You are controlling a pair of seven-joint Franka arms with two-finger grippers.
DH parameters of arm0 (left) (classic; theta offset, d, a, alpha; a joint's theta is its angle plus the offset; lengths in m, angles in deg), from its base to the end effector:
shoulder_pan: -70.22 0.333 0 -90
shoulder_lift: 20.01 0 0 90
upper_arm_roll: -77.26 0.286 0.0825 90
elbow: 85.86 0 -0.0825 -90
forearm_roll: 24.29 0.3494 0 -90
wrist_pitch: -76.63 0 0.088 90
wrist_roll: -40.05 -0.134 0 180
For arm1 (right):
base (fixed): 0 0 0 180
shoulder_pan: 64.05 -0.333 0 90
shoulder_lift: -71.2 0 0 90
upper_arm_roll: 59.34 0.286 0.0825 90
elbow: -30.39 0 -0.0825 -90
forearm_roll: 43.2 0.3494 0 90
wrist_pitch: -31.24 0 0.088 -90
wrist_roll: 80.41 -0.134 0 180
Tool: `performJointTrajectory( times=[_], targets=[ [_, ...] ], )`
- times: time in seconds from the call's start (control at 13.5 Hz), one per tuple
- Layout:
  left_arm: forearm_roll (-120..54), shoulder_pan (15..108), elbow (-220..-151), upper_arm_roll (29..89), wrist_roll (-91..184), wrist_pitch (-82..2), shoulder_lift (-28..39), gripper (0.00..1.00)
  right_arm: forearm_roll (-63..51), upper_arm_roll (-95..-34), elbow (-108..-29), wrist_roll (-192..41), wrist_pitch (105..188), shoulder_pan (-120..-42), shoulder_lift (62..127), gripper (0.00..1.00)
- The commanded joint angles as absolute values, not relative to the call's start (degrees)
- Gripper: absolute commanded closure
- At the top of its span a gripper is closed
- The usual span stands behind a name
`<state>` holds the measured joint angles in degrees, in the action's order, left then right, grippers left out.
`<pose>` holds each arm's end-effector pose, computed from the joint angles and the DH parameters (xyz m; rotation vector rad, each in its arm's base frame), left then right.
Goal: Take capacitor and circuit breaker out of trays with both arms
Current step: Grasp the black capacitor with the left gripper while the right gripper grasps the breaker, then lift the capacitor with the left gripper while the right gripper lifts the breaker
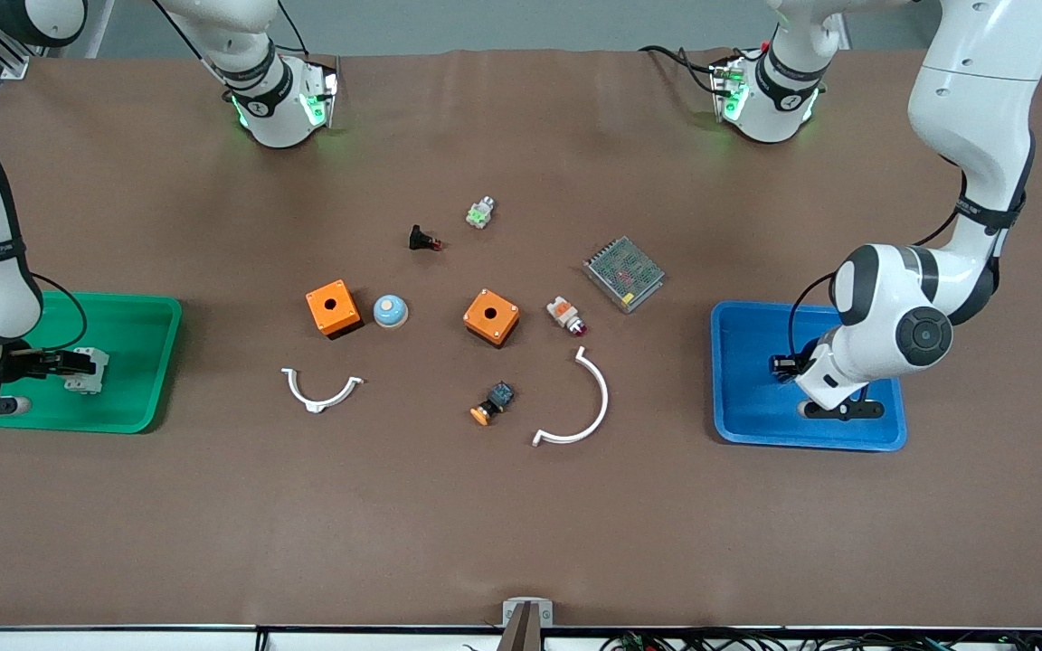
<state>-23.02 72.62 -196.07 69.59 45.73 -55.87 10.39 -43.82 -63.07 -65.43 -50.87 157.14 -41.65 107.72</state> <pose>0.5679 -0.0516 0.1777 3.0937 0.0072 -0.2185 0.5602 -0.2725 0.1971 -3.1239 -0.1202 0.1888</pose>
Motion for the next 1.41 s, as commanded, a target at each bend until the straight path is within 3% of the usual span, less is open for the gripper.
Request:
performJointTrajectory(
  times=[0.0,0.15,0.37,0.59,0.82,1.34],
  targets=[
    [-22.27,72.95,-195.90,69.35,45.68,-56.09,9.26,0.81,-42.59,-62.85,-65.76,-50.08,157.54,-41.38,107.77,0.33],
    [-22.27,72.95,-195.81,69.26,45.94,-55.21,7.43,0.94,-42.59,-62.85,-65.76,-50.08,157.54,-41.38,107.77,0.51],
    [-22.97,72.60,-195.63,66.82,47.42,-52.92,3.99,0.97,-42.59,-62.85,-65.67,-50.08,157.45,-41.46,107.77,0.73],
    [-22.44,72.42,-194.76,61.55,53.92,-51.34,2.14,0.97,-42.59,-62.85,-65.59,-50.08,156.40,-41.90,107.24,0.78],
    [-22.35,70.94,-193.00,56.62,65.32,-51.34,2.66,0.97,-43.03,-62.85,-64.45,-50.34,150.01,-43.39,102.86,0.80],
    [-22.27,57.94,-184.22,56.61,92.93,-51.07,8.10,0.98,-43.47,-62.85,-64.62,-66.75,128.39,-56.47,89.14,0.80]
  ],
)
